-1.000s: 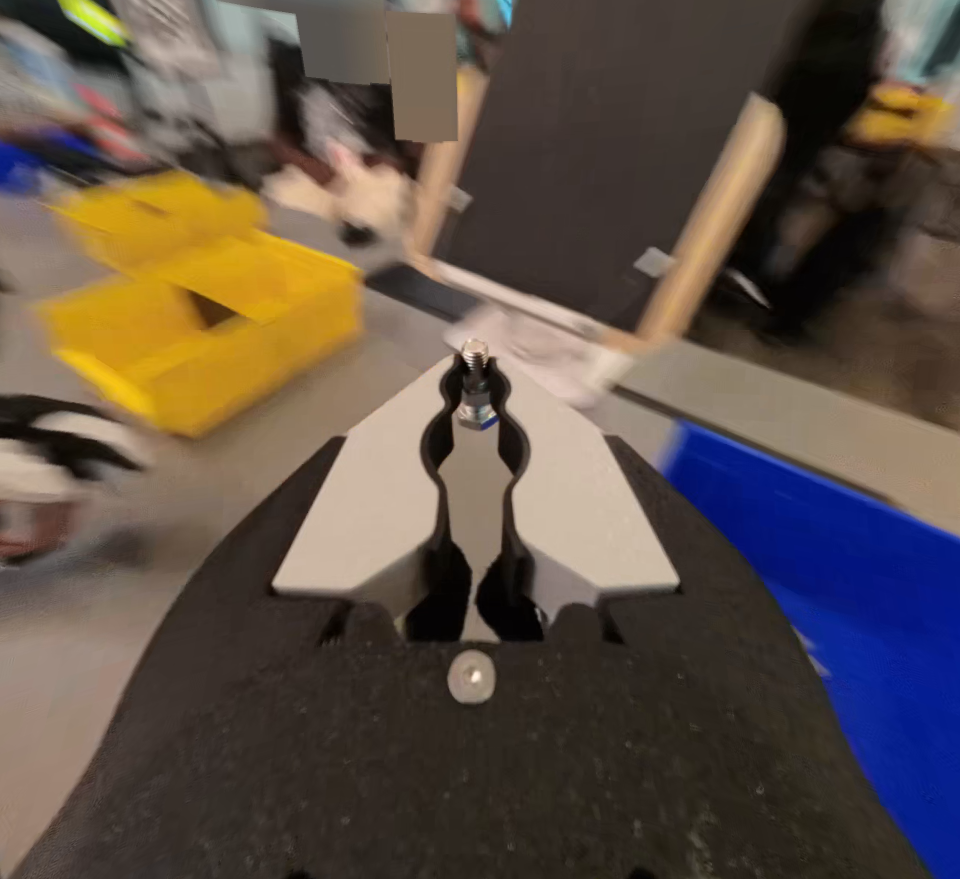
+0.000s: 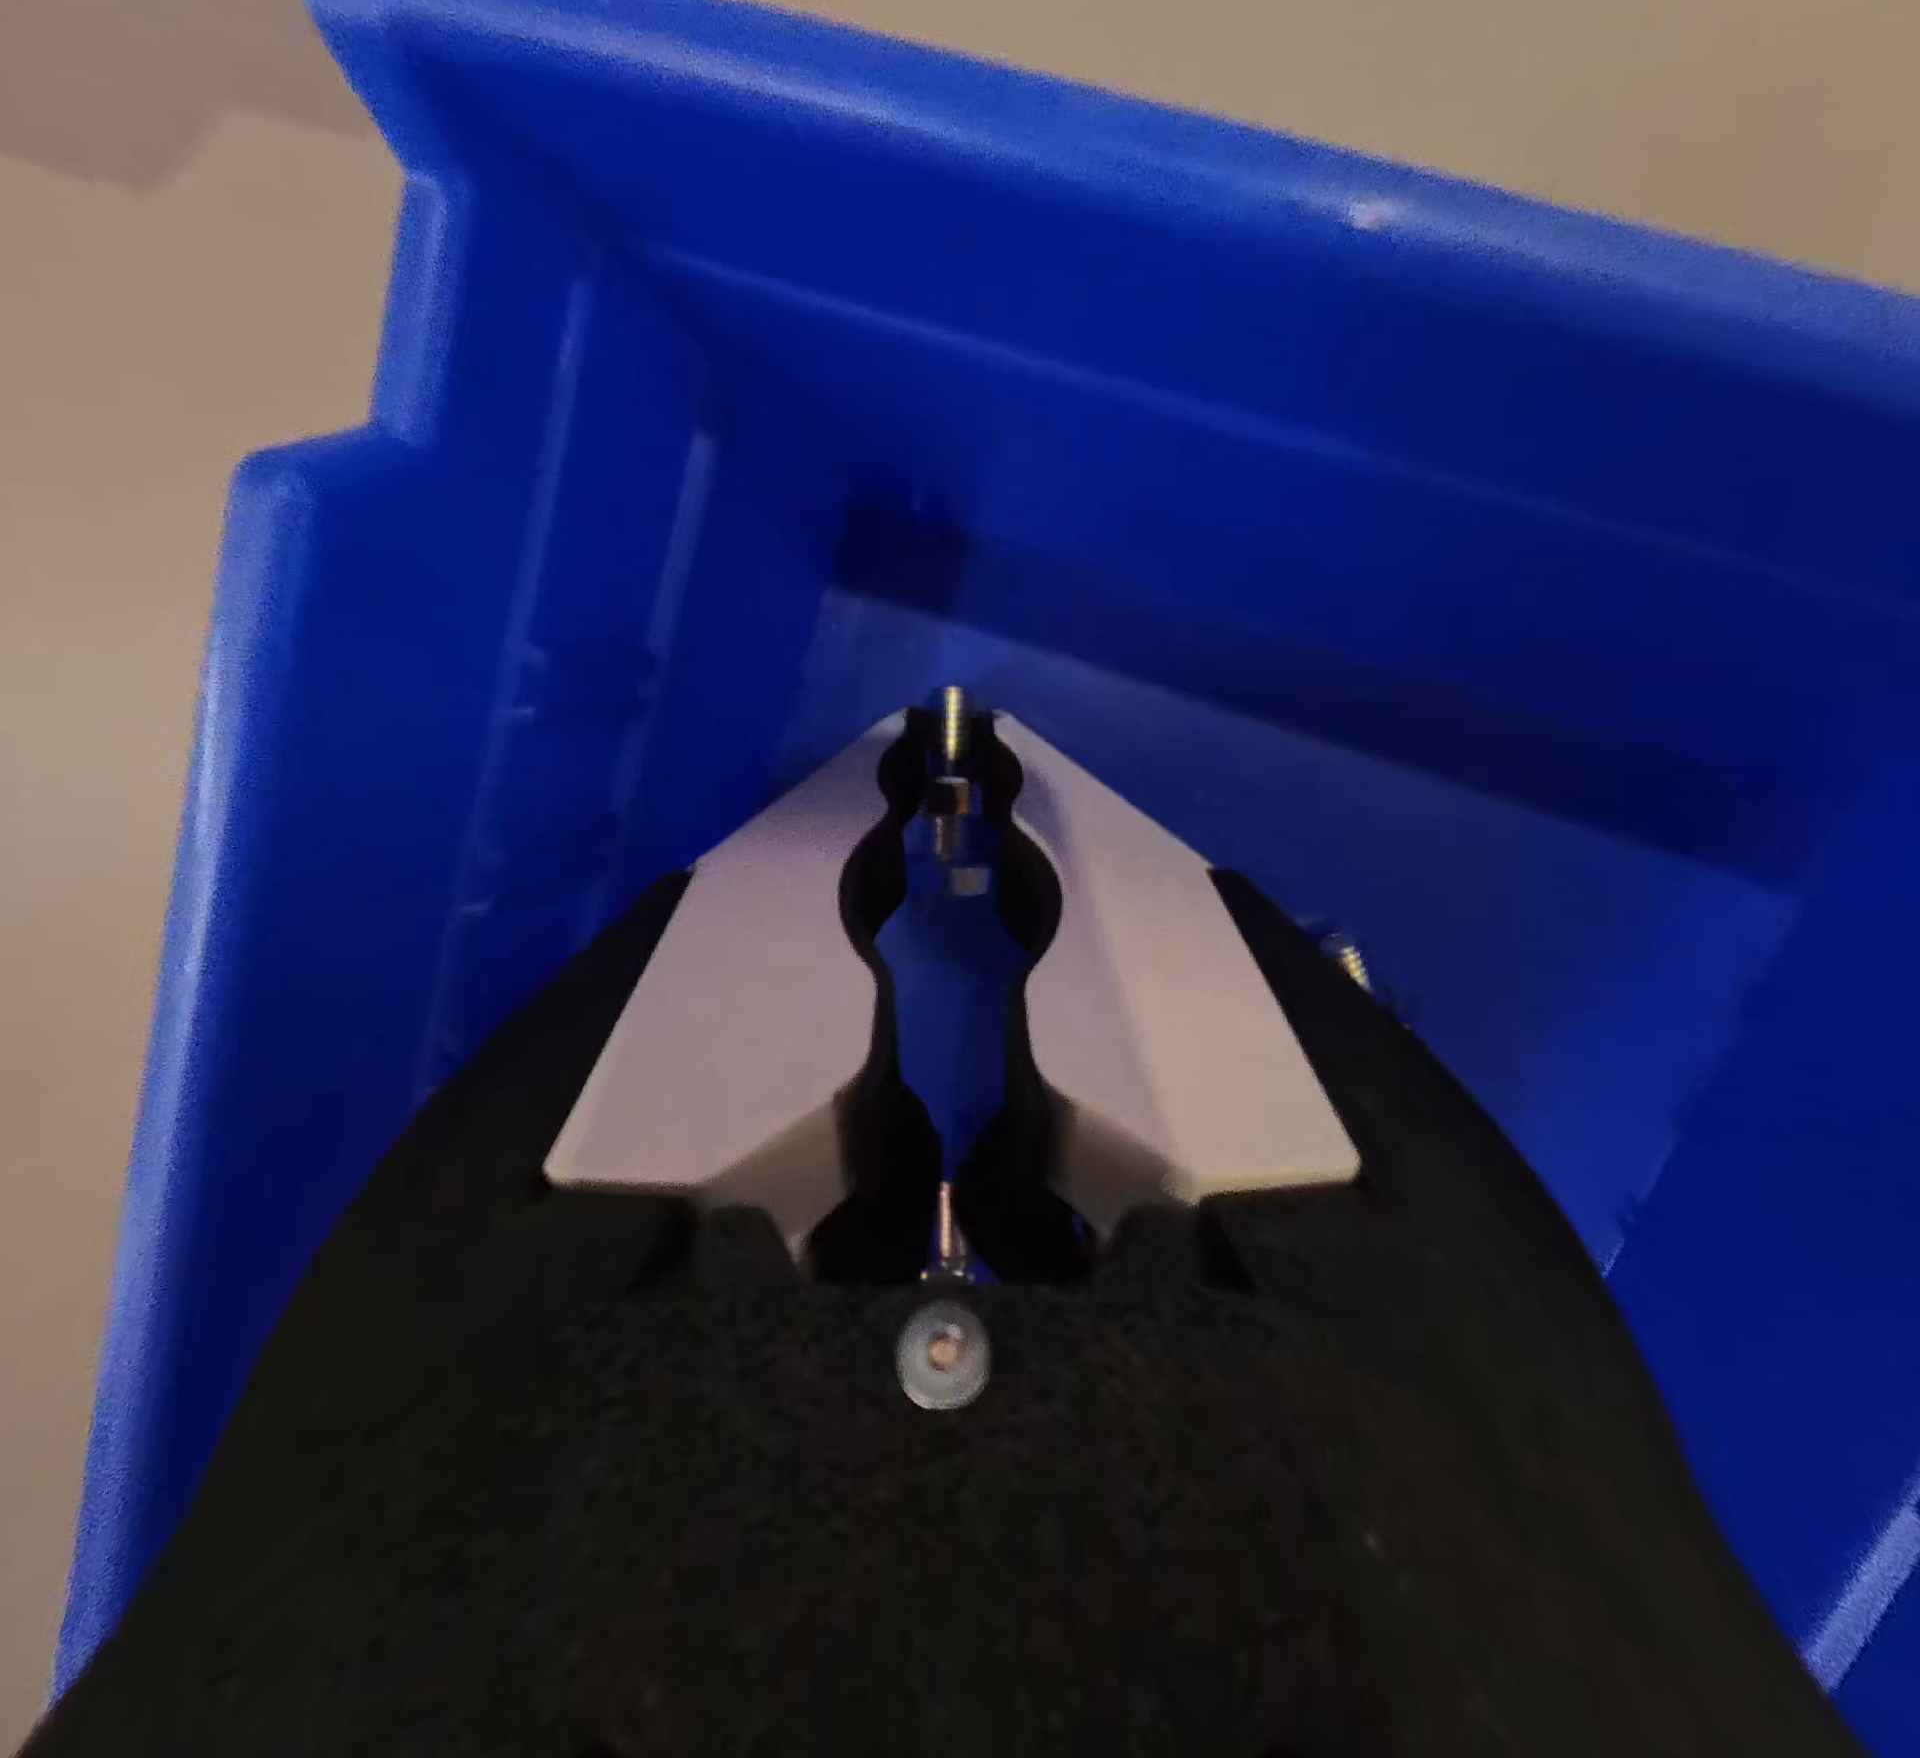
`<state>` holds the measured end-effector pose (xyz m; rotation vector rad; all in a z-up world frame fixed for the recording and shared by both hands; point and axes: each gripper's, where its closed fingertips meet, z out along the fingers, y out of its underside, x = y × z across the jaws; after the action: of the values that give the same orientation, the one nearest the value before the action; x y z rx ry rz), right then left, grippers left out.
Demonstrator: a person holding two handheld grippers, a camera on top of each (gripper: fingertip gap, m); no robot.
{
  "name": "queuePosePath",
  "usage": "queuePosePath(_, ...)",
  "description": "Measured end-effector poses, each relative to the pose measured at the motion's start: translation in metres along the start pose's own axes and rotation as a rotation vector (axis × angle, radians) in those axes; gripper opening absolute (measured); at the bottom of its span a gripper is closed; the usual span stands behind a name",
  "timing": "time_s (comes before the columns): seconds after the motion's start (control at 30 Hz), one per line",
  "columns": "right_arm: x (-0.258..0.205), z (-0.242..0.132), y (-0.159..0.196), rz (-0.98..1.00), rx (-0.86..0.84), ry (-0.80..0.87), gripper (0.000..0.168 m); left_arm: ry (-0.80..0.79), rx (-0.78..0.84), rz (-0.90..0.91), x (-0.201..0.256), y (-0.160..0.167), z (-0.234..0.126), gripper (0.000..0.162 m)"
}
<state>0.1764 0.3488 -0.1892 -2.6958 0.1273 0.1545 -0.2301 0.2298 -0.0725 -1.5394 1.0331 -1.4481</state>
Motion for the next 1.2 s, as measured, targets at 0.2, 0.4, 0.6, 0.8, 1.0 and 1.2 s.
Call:
queuePosePath(0.2, -0.018, -0.031, -0.021, -0.006, 0.219, -0.069, 0.018, -0.108, -0.034, 0.124, -0.006, 0.001, -0.008, 0.03)
queuePosePath(0.4, -0.043, -0.148, -0.003, -0.026, 0.638, -0.111, 0.028, -0.462, -0.045, 0.281, -0.054, -0.012, -0.061, 0.026)
queuePosePath(0.6, -0.047, -0.174, 0.1, 0.125, 0.851, -0.025, 0.037, -0.882, 0.02, 0.149, -0.095, -0.021, -0.165, 0.025)
queuePosePath(0.8, -0.06, -0.149, 0.163, 0.131, 0.828, 0.084, 0.038, -1.081, 0.024, 0.055, -0.115, -0.004, -0.222, 0.024)
queuePosePath(1.0, -0.045, -0.152, 0.159, 0.176, 0.852, 0.064, 0.041, -1.095, -0.076, 0.133, -0.131, 0.001, -0.217, 0.024)
queuePosePath(1.2, -0.04, -0.147, 0.165, 0.16, 0.825, 0.115, 0.041, -1.032, -0.08, 0.099, -0.127, 0.005, -0.204, 0.025)
